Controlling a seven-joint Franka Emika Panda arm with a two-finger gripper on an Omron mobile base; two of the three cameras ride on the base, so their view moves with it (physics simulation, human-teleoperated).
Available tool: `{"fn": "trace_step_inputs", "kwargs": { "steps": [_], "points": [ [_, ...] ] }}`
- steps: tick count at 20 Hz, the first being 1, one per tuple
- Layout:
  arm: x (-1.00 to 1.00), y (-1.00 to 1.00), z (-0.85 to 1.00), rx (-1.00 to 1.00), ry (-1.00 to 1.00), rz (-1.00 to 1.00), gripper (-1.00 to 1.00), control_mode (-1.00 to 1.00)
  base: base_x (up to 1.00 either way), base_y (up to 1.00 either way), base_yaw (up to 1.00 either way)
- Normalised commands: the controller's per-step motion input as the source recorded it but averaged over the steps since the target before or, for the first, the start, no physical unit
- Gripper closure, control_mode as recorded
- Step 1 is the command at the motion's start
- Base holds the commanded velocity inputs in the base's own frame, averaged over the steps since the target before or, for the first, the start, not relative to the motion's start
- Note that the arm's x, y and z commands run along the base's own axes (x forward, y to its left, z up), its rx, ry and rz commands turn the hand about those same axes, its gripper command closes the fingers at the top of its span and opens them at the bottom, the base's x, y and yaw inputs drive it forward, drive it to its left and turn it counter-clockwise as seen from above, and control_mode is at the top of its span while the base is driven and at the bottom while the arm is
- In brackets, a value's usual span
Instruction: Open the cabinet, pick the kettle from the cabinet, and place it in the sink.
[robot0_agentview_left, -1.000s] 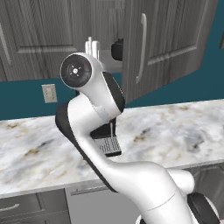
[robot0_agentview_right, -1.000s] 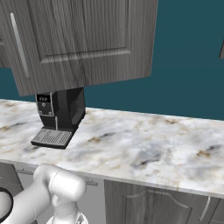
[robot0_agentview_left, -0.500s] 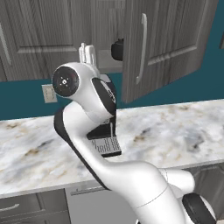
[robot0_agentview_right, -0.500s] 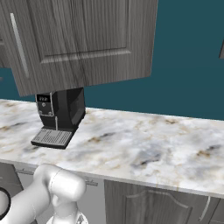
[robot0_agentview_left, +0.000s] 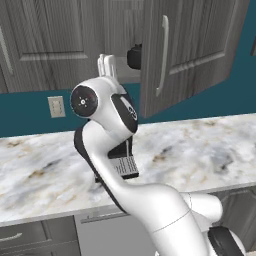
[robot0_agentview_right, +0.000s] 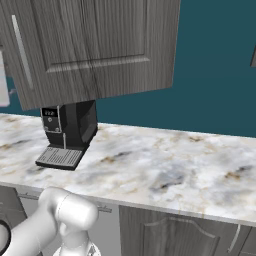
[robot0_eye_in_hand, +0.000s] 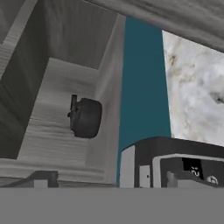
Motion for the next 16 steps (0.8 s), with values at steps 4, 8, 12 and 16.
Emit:
{"fn": "trace_step_inputs", "kwargs": {
  "steps": [4,8,12,16],
  "points": [
    [0.26,-0.02,0.0,0.0,0.0,-0.16,-1.0,-1.0,0.0,0.0,0.0],
    [0.19,0.01,0.01,0.03,0.0,-0.19,-1.0,-1.0,0.0,0.0,0.0],
    [0.07,0.01,0.0,0.08,0.0,-0.2,-1.0,-1.0,0.0,0.0,0.0],
    [-0.01,-0.03,-0.01,0.13,-0.03,-0.15,-1.0,-1.0,0.0,0.0,0.0]
  ]
}}
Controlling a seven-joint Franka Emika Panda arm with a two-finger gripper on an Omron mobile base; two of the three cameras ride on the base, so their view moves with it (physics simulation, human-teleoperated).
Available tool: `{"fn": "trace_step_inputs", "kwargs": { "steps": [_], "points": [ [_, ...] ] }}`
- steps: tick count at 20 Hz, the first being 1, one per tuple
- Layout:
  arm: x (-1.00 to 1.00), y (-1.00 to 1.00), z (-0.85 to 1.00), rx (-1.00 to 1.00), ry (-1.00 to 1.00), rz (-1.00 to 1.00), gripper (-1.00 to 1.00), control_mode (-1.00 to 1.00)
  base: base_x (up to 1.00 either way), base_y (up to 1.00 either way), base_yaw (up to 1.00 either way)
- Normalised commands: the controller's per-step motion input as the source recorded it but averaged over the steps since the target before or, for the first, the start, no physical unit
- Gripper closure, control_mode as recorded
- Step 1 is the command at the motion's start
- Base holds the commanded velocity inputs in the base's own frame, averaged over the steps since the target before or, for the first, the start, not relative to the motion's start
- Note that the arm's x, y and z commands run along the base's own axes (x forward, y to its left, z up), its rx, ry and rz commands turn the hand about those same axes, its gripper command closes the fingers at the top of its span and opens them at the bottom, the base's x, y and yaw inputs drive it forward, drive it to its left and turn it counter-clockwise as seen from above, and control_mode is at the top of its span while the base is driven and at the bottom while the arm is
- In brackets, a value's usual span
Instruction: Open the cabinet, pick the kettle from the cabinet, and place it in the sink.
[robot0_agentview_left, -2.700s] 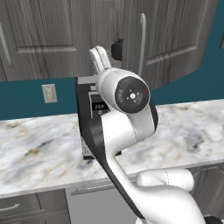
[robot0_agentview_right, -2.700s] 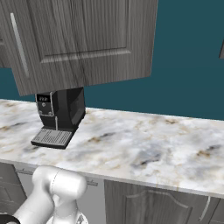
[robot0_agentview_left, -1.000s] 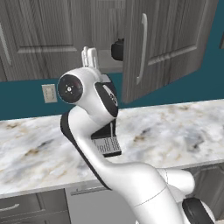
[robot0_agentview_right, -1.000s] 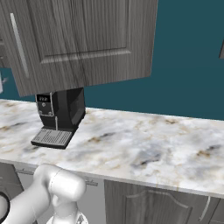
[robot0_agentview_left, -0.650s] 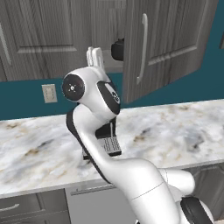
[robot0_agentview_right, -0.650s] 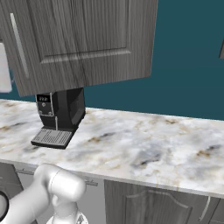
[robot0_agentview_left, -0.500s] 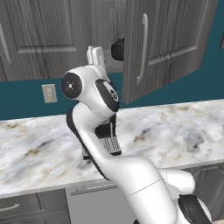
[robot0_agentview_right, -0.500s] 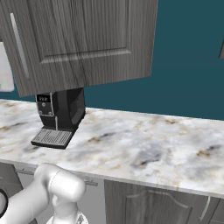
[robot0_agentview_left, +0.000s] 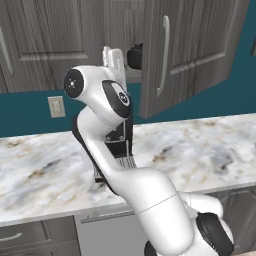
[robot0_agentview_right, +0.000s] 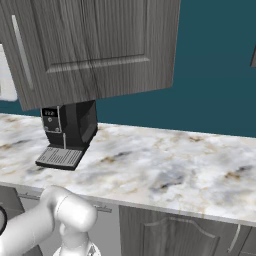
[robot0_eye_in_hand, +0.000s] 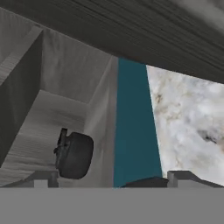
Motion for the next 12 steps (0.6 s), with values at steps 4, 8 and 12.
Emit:
{"fn": "trace_step_inputs", "kwargs": {
  "steps": [4,8,12],
  "points": [
    [-0.05,-0.18,-0.04,0.16,-0.06,-0.11,-1.0,-1.0,0.0,0.0,0.0],
    [-0.12,-0.24,-0.06,0.16,-0.11,-0.09,-1.0,-1.0,0.0,0.0,0.0],
    [-0.31,-0.3,-0.05,0.16,-0.14,-0.08,-1.0,-1.0,0.0,0.0,0.0]
  ]
}}
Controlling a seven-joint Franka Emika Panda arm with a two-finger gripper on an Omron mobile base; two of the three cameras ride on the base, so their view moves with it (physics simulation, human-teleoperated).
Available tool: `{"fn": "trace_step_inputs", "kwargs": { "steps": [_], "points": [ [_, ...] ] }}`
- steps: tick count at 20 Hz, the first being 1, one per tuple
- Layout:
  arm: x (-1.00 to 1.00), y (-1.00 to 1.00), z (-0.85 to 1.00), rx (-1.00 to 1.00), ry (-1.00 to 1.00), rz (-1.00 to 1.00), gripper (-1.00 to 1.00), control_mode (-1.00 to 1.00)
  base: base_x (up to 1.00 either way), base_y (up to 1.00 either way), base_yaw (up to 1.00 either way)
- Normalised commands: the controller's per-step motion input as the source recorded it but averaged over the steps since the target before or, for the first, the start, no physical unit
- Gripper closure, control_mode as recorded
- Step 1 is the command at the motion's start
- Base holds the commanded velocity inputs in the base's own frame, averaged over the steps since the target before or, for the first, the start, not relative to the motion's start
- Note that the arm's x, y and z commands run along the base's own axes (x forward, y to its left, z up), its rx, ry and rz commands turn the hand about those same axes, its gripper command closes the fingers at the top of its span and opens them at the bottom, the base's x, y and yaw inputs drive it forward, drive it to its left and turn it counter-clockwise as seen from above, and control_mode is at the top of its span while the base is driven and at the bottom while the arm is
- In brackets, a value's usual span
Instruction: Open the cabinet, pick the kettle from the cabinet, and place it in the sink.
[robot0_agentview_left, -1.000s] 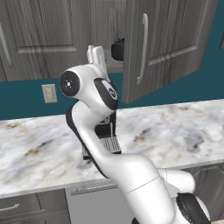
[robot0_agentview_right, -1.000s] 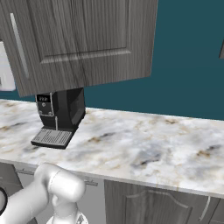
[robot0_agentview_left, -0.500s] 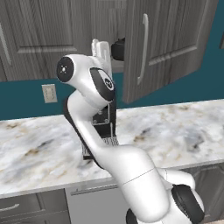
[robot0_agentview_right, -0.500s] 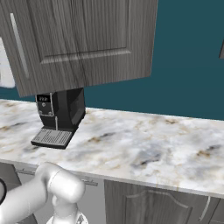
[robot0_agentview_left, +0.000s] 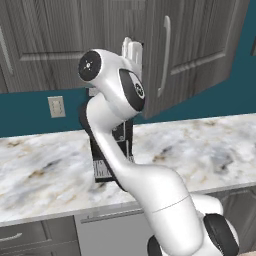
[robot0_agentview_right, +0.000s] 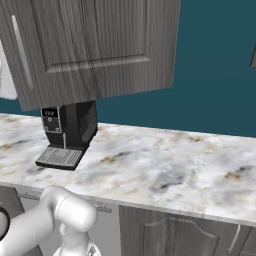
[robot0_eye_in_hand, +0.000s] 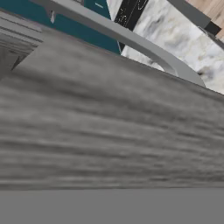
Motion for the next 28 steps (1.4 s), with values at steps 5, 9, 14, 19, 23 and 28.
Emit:
{"fn": "trace_step_inputs", "kwargs": {
  "steps": [5,9,14,19,23,28],
  "points": [
    [-0.49,-0.31,-0.11,0.15,-0.23,-0.08,-1.0,-1.0,0.0,0.0,0.0],
    [-0.47,-0.35,-0.05,0.14,-0.22,-0.08,-1.0,-1.0,0.0,0.0,0.0],
    [-0.43,-0.4,-0.03,0.12,-0.15,-0.1,-1.0,-1.0,0.0,0.0,0.0],
    [-0.37,-0.52,0.0,0.06,-0.02,-0.12,-1.0,-1.0,0.0,0.0,0.0],
    [-0.39,-0.54,0.0,0.03,0.0,-0.15,-1.0,-1.0,0.0,0.0,0.0],
    [-0.36,-0.56,0.0,0.03,0.0,-0.14,-1.0,-1.0,0.0,0.0,0.0]
  ]
}}
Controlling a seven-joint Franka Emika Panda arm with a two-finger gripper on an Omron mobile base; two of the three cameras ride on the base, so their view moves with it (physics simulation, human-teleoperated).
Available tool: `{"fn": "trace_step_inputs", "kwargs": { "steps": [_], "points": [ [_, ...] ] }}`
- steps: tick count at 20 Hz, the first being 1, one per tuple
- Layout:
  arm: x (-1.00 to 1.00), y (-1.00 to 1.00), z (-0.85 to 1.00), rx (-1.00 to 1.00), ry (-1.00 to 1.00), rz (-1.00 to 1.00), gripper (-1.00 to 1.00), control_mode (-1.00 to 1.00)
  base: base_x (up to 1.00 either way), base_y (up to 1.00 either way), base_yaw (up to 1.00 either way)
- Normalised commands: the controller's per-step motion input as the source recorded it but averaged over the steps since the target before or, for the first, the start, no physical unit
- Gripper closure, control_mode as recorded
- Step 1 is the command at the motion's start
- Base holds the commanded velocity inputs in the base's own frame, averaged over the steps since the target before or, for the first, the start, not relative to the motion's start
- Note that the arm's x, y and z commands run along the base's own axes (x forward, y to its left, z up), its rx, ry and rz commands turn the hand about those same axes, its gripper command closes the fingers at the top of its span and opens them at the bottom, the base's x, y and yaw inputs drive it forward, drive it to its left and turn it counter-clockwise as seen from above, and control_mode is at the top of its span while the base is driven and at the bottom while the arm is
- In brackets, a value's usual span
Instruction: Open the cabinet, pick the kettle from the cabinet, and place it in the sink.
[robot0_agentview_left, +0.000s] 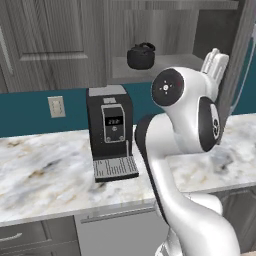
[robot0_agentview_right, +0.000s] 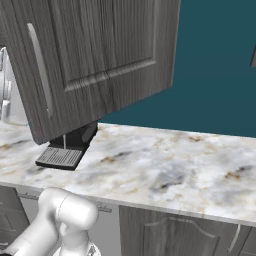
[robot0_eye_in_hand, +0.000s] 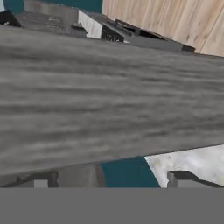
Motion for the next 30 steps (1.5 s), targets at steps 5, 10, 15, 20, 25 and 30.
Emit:
{"fn": "trace_step_inputs", "kwargs": {
  "steps": [5,10,15,20,25,30],
  "points": [
    [-0.34,-0.57,0.0,0.02,0.0,-0.15,-1.0,-1.0,0.0,0.0,0.0],
    [-0.35,-0.57,0.0,0.01,0.0,-0.13,-1.0,-1.0,0.0,0.0,0.0],
    [-0.35,-0.58,0.0,0.0,0.0,-0.11,-1.0,-1.0,0.0,0.0,0.0],
    [-0.28,-0.55,0.0,0.0,0.0,-0.1,-1.0,-1.0,0.0,0.0,0.0],
    [-0.23,-0.37,0.0,-0.01,0.0,-0.03,-1.0,-1.0,0.0,0.0,0.0],
    [-0.2,0.08,0.0,-0.03,0.02,0.01,-1.0,-1.0,0.0,0.0,0.0]
  ]
}}
